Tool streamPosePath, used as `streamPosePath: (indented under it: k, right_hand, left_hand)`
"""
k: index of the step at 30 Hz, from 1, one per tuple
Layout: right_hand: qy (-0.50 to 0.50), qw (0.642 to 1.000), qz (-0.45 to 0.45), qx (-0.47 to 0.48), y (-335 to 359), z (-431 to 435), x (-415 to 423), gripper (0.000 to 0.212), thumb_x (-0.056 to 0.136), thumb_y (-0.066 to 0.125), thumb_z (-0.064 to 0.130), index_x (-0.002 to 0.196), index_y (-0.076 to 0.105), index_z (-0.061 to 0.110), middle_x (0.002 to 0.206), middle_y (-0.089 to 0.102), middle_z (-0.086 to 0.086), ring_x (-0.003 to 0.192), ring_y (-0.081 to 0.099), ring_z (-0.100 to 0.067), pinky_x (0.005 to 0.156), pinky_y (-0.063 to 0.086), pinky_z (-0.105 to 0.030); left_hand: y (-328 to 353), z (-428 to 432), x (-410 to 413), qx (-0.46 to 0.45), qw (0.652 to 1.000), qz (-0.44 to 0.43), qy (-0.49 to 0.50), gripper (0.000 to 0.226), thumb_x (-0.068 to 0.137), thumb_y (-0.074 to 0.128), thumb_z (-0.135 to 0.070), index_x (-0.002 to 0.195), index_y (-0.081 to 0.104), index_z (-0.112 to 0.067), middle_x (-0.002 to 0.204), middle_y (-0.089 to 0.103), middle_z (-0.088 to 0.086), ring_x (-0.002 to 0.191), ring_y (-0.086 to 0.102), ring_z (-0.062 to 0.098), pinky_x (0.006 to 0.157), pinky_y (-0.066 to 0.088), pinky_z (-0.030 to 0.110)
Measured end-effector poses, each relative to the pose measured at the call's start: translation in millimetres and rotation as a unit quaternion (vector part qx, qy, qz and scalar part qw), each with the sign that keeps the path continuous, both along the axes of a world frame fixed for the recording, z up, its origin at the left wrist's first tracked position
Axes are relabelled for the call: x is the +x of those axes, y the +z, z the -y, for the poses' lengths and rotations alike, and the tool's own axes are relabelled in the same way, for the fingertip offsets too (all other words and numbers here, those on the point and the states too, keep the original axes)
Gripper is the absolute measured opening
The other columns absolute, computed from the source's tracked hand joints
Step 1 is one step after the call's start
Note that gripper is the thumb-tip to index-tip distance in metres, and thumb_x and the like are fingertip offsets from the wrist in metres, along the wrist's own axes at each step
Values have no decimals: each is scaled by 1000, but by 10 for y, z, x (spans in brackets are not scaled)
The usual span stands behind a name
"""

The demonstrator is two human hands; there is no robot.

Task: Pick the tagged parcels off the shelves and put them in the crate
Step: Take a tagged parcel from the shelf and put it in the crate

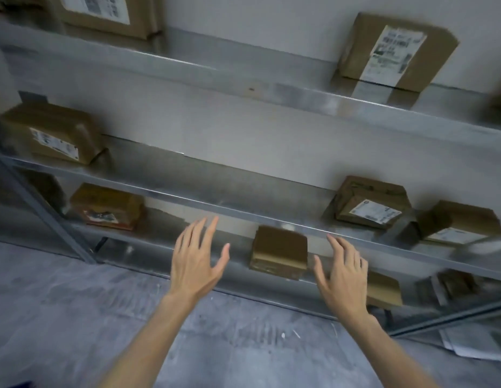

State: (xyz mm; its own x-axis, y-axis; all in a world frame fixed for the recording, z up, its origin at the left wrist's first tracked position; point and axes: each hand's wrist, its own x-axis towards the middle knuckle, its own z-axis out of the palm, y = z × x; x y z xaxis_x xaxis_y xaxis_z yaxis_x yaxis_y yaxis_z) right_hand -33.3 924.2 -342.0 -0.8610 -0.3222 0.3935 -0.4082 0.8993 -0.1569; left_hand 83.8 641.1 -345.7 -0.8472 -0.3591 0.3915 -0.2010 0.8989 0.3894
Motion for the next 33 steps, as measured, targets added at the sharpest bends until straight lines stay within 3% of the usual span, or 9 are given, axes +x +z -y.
streamPosePath:
  k: [9,12,16,22,25,28,29,31,33]
  right_hand:
    - [-91,972,157,-149,-1094,-540,-625,48,100,51,35,142,48,11,144,47,-6,129,50,-25,104,40,-38]
    - [-134,936,227,-234,-1402,-548,-844,53,102,46,39,149,42,14,151,41,-5,134,45,-23,108,34,-33]
    - [-172,883,303,-315,-1827,-544,-1152,54,102,45,44,151,39,21,152,44,-4,137,44,-24,116,33,-39]
    - [-243,764,410,-434,-2559,-630,-1635,53,104,43,37,153,34,18,156,39,-1,143,37,-24,121,26,-38]
    - [-266,691,454,-496,-2929,-601,-1880,45,105,45,30,149,40,20,141,51,-1,129,51,-22,112,40,-43]
    - [-255,657,495,-508,-3166,-526,-2032,14,105,42,20,107,55,25,100,58,-4,92,65,-14,86,48,-32]
    - [-254,646,508,-510,-3220,-473,-2063,17,104,42,17,99,57,22,97,58,-10,94,68,-16,83,48,-32]
    - [-252,633,517,-518,-3285,-393,-2113,28,103,40,15,118,60,3,127,59,-25,124,54,-35,103,47,-42]
    - [-248,628,522,-521,-3351,-313,-2154,41,106,36,14,140,40,-8,149,37,-29,138,35,-43,117,29,-49]
  left_hand:
    - [-1063,-638,-715,221,975,13,-6,47,101,47,-37,146,43,-22,139,53,-2,130,46,14,104,38,29]
    - [-1365,-819,-986,337,940,9,39,40,103,47,-32,143,45,-30,134,57,-4,124,52,17,96,44,32]
    - [-1774,-861,-1385,486,867,37,104,38,105,45,-21,142,49,-29,122,60,-2,110,56,12,83,39,15]
    - [-2553,-770,-1891,549,819,95,137,36,105,46,-23,140,53,-25,136,54,-2,125,50,17,112,39,37]
    - [-2868,-716,-2130,569,802,106,152,35,105,46,-22,138,56,-25,141,54,3,131,49,22,114,38,43]
    - [-3084,-728,-2295,596,780,122,148,37,106,44,-22,141,53,-25,146,51,2,136,45,21,117,35,43]
    - [-3153,-730,-2336,600,776,129,149,38,106,43,-22,142,52,-25,146,51,2,136,45,21,117,34,44]
    - [-3280,-710,-2407,609,766,143,151,39,105,43,-26,143,51,-26,145,54,1,136,47,22,118,33,45]
    - [-3392,-670,-2451,622,752,156,152,40,104,46,-31,144,50,-28,145,54,-2,137,46,21,119,31,45]
